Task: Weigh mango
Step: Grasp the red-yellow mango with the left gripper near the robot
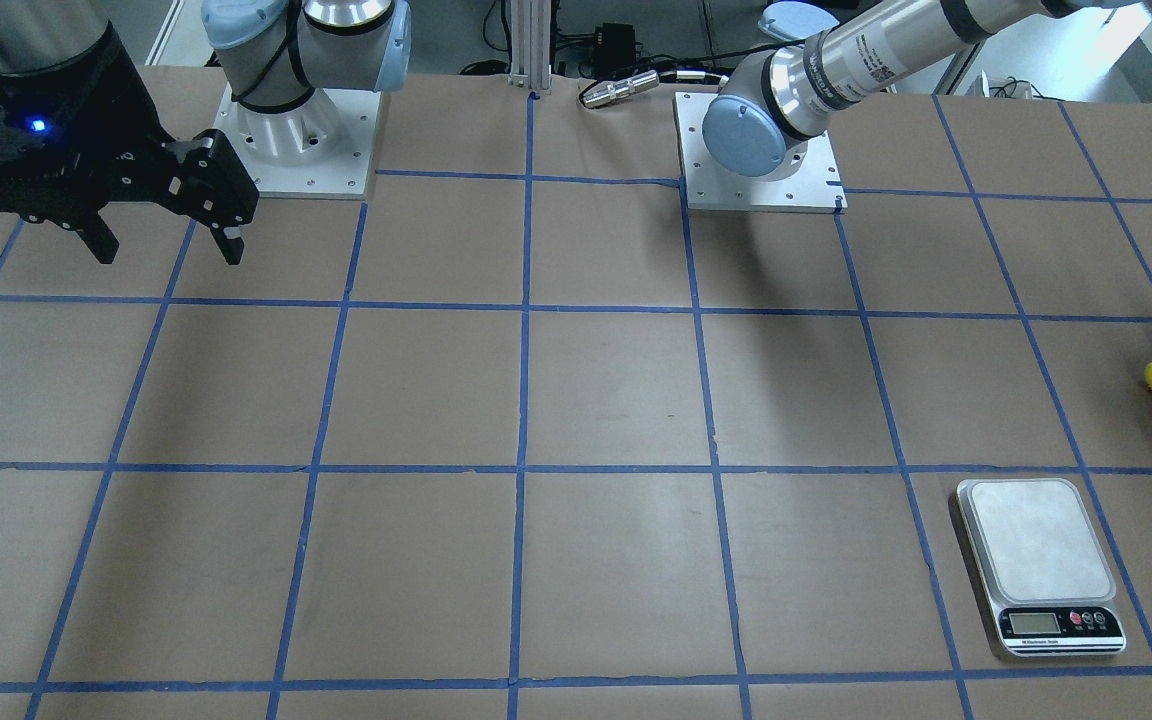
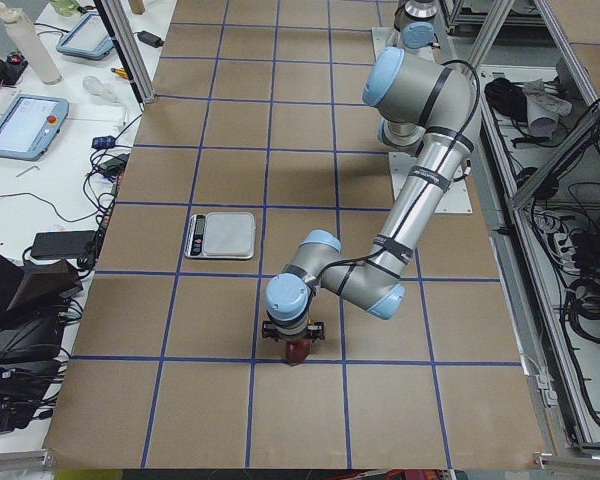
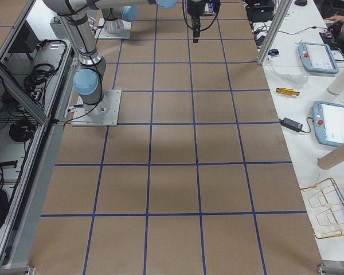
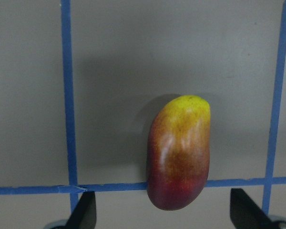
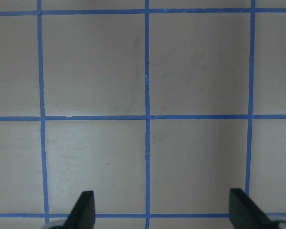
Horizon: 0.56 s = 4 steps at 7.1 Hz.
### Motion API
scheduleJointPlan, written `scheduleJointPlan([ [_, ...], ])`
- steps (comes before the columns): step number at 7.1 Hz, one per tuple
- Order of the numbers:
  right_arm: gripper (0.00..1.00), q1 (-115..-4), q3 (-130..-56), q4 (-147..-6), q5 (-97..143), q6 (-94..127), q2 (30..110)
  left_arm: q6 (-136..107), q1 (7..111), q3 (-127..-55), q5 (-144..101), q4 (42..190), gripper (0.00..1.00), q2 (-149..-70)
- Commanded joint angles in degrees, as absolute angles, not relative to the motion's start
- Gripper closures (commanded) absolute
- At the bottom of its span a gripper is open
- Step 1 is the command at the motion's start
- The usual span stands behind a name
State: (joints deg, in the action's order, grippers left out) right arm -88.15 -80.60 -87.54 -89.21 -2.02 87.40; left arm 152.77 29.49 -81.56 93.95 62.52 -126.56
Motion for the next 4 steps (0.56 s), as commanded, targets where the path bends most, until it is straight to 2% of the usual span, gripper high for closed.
scheduleJointPlan([
  [1,0.00,-88.07,-80.60,-87.54,-89.21,-2.02,87.45,155.81,28.74,-82.44,91.86,59.42,0.00,-129.19],
  [4,0.00,-88.15,-80.60,-87.54,-89.21,-2.02,87.45,156.45,28.30,-82.35,91.49,59.41,0.00,-131.48],
])
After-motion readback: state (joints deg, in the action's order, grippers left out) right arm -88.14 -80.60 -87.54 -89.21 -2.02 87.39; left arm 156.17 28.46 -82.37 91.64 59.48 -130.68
